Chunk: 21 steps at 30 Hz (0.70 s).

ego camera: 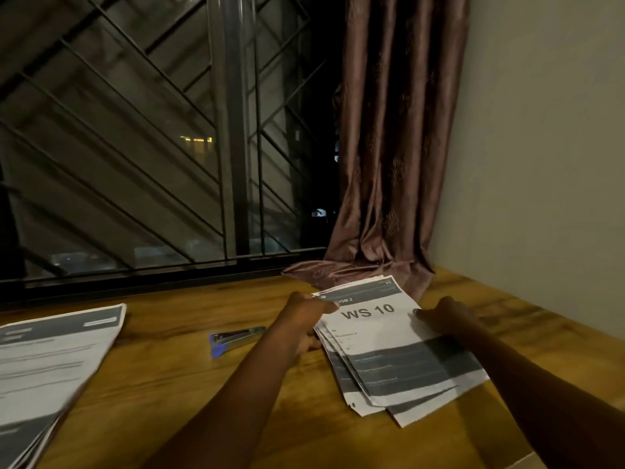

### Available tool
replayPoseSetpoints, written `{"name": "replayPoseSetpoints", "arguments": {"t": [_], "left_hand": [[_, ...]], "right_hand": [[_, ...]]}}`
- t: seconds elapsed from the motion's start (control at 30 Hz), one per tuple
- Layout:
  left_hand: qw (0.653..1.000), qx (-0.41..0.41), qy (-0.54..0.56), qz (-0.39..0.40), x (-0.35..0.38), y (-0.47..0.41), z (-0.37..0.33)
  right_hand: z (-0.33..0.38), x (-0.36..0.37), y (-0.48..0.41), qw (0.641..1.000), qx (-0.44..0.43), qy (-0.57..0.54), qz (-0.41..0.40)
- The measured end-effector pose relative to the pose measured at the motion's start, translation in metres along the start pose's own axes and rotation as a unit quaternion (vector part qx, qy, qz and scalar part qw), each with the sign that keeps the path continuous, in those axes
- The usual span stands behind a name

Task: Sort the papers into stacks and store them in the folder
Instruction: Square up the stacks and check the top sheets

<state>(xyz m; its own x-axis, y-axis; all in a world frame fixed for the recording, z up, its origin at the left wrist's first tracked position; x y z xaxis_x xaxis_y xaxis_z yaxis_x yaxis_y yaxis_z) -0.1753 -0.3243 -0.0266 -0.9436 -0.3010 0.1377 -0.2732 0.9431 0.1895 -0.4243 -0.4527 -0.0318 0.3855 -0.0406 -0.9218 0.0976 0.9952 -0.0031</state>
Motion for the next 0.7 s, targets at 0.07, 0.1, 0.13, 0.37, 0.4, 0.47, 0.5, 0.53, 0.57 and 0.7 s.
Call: {"name": "replayPoseSetpoints", "arguments": {"t": [0.07, 0.1, 0.13, 0.37, 0.4, 0.47, 0.5, 0.53, 0.57, 0.7], "left_hand": [[0.999, -0.005, 0.028, -0.022, -0.001, -0.007, 0.004], [0.999, -0.009, 0.04, -0.033, -0.002, -0.01, 0.008], [0.998, -0.011, 0.056, -0.041, -0.002, -0.012, 0.011], [0.998, 0.013, 0.016, -0.051, 0.007, -0.012, 0.024], [0.999, 0.016, 0.017, -0.044, 0.008, -0.013, 0.027], [0.998, 0.036, 0.036, -0.042, 0.005, -0.011, 0.027], [0.997, 0.049, 0.047, -0.041, 0.003, -0.009, 0.023], [0.996, 0.062, 0.055, -0.04, 0.0, -0.007, 0.017], [0.994, 0.079, 0.061, -0.038, -0.004, -0.003, 0.009], [0.985, 0.158, 0.067, -0.035, -0.018, 0.025, -0.039]], "right_hand": [[0.003, -0.002, -0.002, 1.0, -0.017, 0.003, -0.003], [0.006, -0.003, 0.001, 1.0, -0.026, 0.005, 0.003], [0.01, -0.001, -0.001, 0.999, -0.041, 0.007, 0.01], [0.038, 0.013, 0.014, 0.99, -0.125, 0.008, 0.065], [0.037, 0.016, 0.014, 0.99, -0.12, -0.002, 0.071], [0.034, 0.015, 0.015, 0.99, -0.099, -0.069, 0.068], [0.031, 0.012, 0.017, 0.986, -0.089, -0.121, 0.065], [0.03, 0.011, 0.017, 0.974, -0.094, -0.187, 0.081], [0.034, 0.013, 0.019, 0.95, -0.098, -0.266, 0.127], [0.07, 0.01, 0.043, 0.79, -0.126, -0.516, 0.307]]}}
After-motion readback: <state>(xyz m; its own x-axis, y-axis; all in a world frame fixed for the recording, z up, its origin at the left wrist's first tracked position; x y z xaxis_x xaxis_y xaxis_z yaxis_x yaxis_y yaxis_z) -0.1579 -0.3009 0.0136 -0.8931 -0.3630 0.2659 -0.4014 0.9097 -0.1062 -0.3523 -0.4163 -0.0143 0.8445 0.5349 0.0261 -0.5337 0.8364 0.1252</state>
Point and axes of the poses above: each hand's wrist, its own y-axis away from the middle knuckle, its own x-axis out of the palm, z = x × y, the point moved 7 cm from there along -y, towards the middle knuckle, and after that the axes turned 5 degrees about y, right-handed, at the moved point
